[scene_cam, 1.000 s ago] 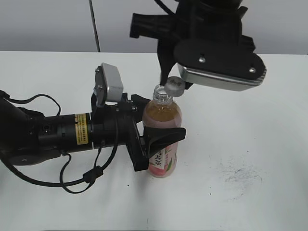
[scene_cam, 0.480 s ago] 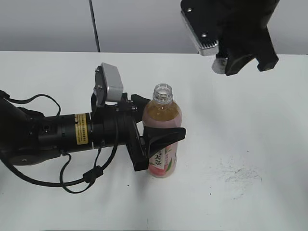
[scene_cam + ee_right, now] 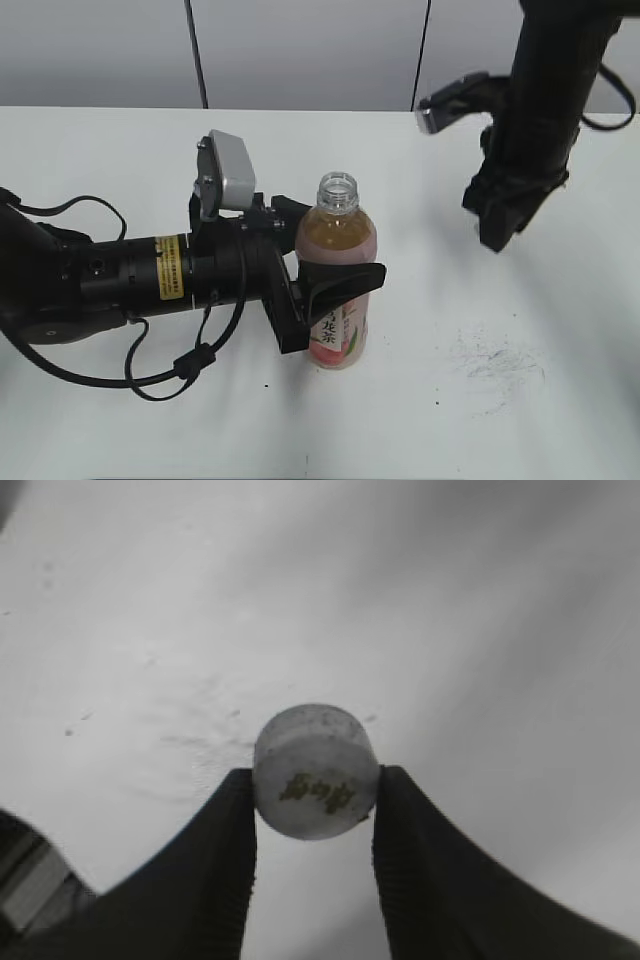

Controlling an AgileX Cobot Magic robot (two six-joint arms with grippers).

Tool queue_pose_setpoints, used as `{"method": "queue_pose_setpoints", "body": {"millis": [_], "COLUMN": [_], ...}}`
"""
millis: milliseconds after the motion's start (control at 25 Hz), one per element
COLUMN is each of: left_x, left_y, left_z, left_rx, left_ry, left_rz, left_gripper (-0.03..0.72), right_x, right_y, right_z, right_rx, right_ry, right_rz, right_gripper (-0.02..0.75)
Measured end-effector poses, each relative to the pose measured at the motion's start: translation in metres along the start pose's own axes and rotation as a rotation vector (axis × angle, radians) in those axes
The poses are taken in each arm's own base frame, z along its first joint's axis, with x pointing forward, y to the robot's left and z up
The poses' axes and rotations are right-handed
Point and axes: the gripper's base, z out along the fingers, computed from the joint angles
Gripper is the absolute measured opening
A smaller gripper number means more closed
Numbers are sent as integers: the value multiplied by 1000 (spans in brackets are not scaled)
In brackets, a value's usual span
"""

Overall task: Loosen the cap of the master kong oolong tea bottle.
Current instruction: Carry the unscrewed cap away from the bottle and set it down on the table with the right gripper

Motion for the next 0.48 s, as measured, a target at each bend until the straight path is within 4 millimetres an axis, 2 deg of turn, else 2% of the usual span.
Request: {"method": "queue_pose_setpoints", "body": {"millis": [120,280,360,480], "left_x": [0,-1,0,0], "left_y": [1,1,1,1], "left_z": [0,0,0,0], "left_rx": [-9,-14,-14,-14], "left_ry": [-4,-9,-9,-10], "left_rz": [-4,-11,-12,-13], "left_gripper": [448,448,448,448], "right_x": [17,34,38,34], "right_y": [14,22,24,22], "right_z": [29,56,65,68], "right_rx": [-105,-129,-122,-94], "right_ry": [92,140,133,67], "right_rz": [74,142,156,182], "right_gripper": [273,273,273,273]}}
